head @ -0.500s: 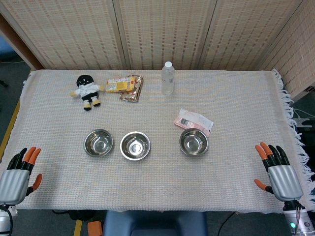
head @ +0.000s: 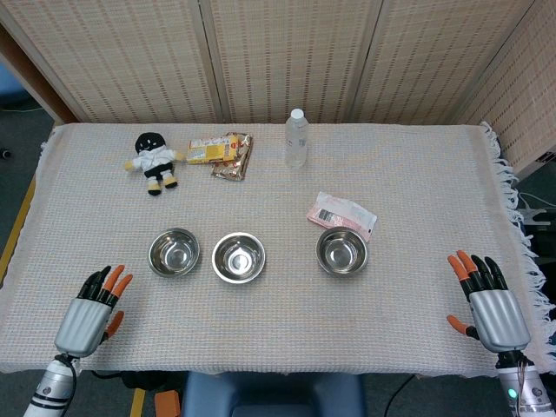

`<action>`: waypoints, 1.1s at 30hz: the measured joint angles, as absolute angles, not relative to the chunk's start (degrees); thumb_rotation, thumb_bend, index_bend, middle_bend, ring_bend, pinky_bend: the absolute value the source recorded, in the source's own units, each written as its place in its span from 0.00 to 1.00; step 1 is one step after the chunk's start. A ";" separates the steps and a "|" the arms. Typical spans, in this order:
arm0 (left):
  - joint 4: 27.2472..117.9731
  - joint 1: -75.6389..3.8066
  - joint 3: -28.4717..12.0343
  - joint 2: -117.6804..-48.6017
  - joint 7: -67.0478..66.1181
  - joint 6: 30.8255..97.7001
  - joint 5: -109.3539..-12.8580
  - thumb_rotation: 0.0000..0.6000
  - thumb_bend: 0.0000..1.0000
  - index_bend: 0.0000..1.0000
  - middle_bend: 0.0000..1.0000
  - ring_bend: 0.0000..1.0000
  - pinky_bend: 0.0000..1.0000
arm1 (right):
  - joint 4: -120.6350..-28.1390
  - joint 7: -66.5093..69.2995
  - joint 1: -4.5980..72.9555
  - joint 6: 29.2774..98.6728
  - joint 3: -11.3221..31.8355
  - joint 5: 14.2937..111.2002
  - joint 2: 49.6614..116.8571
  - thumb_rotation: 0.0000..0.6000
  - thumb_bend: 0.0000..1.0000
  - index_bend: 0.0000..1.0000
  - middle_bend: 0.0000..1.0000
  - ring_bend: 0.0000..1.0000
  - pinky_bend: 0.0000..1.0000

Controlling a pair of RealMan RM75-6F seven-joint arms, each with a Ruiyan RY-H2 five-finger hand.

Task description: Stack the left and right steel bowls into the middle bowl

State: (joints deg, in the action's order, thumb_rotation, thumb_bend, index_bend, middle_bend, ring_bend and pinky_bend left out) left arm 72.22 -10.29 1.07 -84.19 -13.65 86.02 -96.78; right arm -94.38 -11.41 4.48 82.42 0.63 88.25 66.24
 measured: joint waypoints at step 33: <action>31.25 -24.16 -4.14 -112.45 -4.47 83.02 -94.88 1.00 0.41 0.61 0.12 0.00 0.13 | -94.11 -12.81 5.62 78.72 1.66 82.89 66.14 1.00 0.05 0.00 0.00 0.00 0.00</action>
State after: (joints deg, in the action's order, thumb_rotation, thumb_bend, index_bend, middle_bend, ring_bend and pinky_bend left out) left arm 31.25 -24.16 -4.14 -112.45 -4.47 83.02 -94.88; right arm -94.11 -12.81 5.62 78.72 1.66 82.89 66.14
